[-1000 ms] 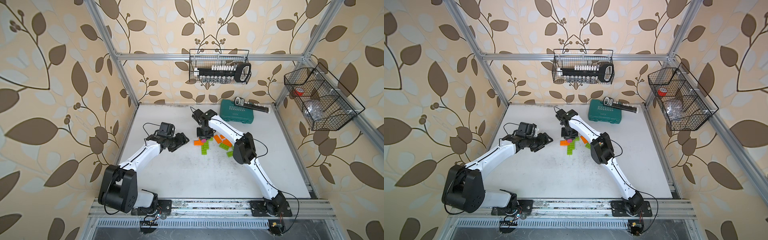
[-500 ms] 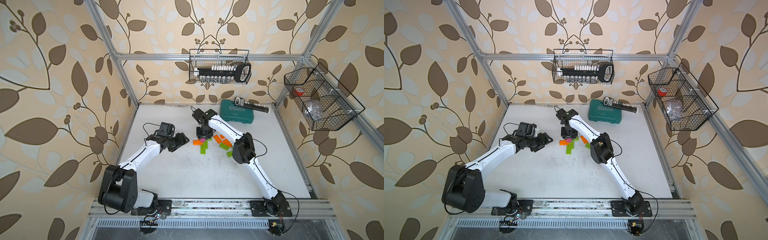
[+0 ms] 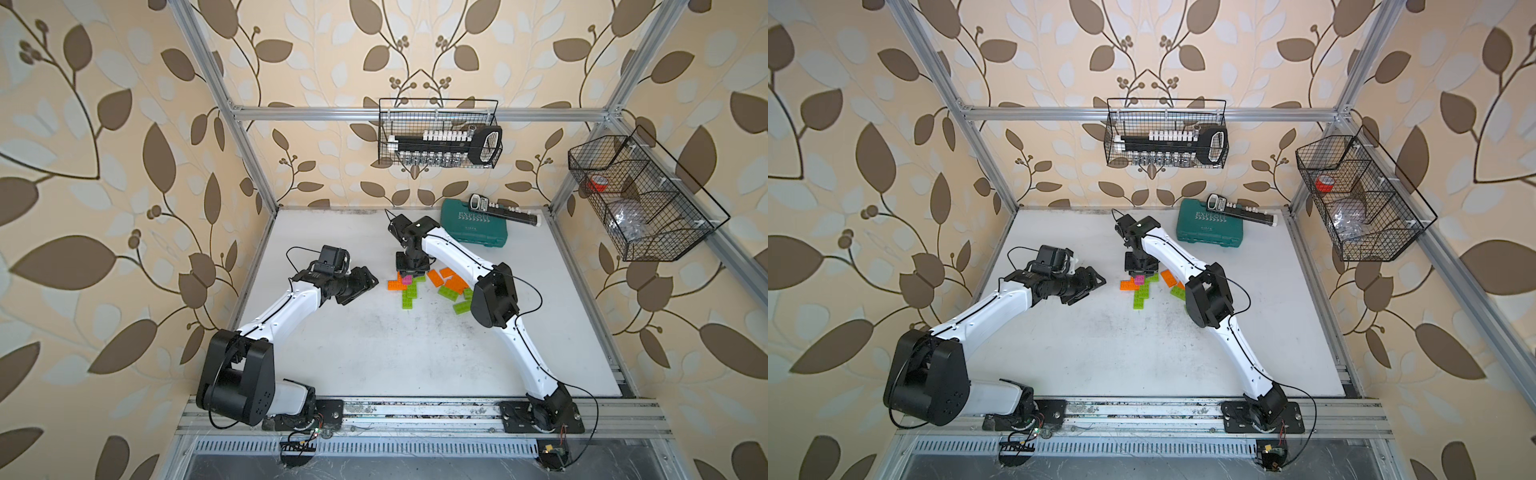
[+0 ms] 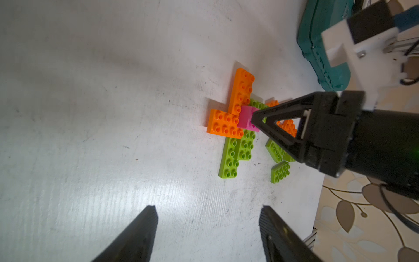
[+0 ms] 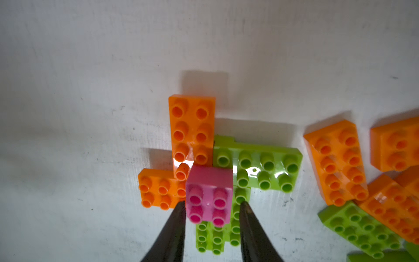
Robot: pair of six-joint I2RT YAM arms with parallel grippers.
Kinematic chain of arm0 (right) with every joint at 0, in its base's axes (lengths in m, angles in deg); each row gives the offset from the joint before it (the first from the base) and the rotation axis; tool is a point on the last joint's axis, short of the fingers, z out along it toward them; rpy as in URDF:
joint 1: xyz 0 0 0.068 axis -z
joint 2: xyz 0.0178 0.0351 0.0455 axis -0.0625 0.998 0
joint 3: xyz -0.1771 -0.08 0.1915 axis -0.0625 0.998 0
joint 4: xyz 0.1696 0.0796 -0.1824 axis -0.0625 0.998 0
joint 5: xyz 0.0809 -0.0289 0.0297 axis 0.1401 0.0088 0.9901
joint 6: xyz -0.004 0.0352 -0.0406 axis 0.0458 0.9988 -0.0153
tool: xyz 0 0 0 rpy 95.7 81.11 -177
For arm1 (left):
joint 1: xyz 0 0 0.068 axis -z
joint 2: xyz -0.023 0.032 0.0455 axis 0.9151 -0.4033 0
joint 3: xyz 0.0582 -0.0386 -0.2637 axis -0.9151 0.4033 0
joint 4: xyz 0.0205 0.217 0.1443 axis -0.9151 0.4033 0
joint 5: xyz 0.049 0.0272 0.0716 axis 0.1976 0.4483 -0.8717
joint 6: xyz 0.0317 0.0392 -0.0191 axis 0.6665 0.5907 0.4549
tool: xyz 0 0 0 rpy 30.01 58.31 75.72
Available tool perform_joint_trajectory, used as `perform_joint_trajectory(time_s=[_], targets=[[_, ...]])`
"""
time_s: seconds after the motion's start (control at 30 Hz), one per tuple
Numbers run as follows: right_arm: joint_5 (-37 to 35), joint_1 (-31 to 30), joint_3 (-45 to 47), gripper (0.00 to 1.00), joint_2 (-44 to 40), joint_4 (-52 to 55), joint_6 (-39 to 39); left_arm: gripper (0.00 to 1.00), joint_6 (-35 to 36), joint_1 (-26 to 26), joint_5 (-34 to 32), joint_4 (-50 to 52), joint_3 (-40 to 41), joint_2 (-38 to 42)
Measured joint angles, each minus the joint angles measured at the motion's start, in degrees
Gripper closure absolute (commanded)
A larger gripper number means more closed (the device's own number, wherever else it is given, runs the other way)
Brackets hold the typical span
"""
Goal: Assemble a small pinwheel with lego
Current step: Place the lego brick at the center of the board.
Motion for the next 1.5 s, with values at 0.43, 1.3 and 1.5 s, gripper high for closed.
perform_joint_trajectory(time_s=[0.43, 1.3, 1.5], targets=[[0.3, 0.0, 1.4, 0.95, -1.4, -1.0, -0.2, 0.26, 0.0, 0.0, 0.0, 0.0, 1.7, 0.0], [0.7, 0.0, -3.3, 0.95, 2.6, -2.0, -0.3, 0.26, 0.2, 0.0, 0.1, -0.1, 1.7, 0.0], [2.1, 0.0, -4.9, 0.88, 3.4, -3.5, -0.3, 0.26, 0.3, 0.0, 0.1, 0.3, 1.7, 0.5]])
